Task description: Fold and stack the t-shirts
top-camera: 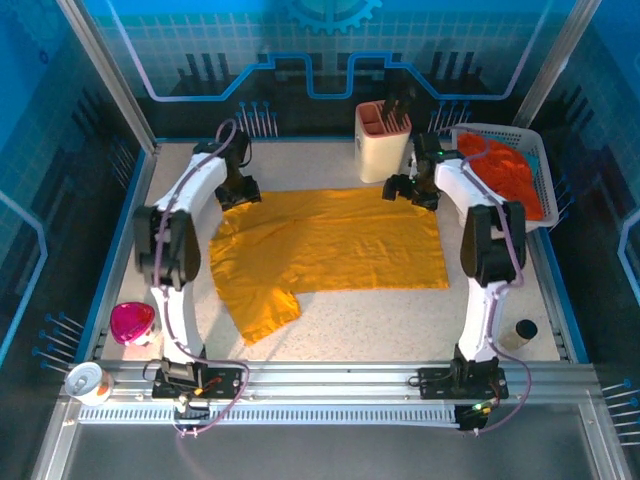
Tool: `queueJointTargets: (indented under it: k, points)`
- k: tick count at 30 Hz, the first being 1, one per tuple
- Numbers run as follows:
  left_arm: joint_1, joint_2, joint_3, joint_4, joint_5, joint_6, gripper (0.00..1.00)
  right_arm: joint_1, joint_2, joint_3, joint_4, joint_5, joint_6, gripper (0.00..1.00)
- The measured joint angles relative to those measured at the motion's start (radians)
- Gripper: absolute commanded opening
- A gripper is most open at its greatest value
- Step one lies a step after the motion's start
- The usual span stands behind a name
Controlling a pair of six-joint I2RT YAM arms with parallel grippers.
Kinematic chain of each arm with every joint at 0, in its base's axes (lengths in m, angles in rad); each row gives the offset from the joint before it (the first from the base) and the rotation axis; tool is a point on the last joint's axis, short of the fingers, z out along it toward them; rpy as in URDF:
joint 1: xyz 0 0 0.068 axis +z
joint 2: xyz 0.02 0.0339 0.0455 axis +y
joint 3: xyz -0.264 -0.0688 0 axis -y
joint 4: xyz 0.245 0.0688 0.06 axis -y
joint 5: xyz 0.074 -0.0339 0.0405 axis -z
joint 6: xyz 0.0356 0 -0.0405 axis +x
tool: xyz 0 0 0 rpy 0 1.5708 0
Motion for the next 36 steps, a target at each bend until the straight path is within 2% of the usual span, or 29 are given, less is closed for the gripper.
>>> queueJointTargets:
  k: [5, 9, 13, 18, 22, 27, 33, 36]
  points:
    - [-0.052, -0.407, -0.358, 0.064, 0.054, -0.068, 0.54, 0.002, -0.303, -0.253, 0.043, -0.013, 0.029, 1.00]
    - [-0.081, -0.632, -0.692, 0.091, 0.117, -0.167, 0.54, -0.028, -0.491, -0.523, 0.071, -0.037, 0.079, 0.96]
    - [-0.180, -0.809, -0.937, 0.080, 0.150, -0.301, 0.54, -0.091, -0.563, -0.706, 0.059, -0.024, 0.098, 0.86]
    - [-0.301, -1.011, -1.105, 0.083, 0.170, -0.492, 0.53, -0.169, -0.585, -0.831, 0.074, -0.018, 0.113, 0.77]
    - [-0.378, -1.055, -1.206, 0.100, 0.179, -0.623, 0.52, -0.184, -0.585, -0.897, 0.101, -0.023, 0.122, 0.74]
    - [-0.450, -1.010, -1.250, 0.153, 0.180, -0.722, 0.51, -0.197, -0.575, -0.919, 0.135, -0.031, 0.126, 0.69]
    - [-0.474, -0.962, -1.287, 0.234, 0.176, -0.788, 0.47, -0.212, -0.546, -0.918, 0.159, -0.026, 0.122, 0.64]
    - [-0.474, -0.924, -1.277, 0.229, 0.172, -0.801, 0.41, -0.213, -0.539, -0.916, 0.156, -0.023, 0.120, 0.58]
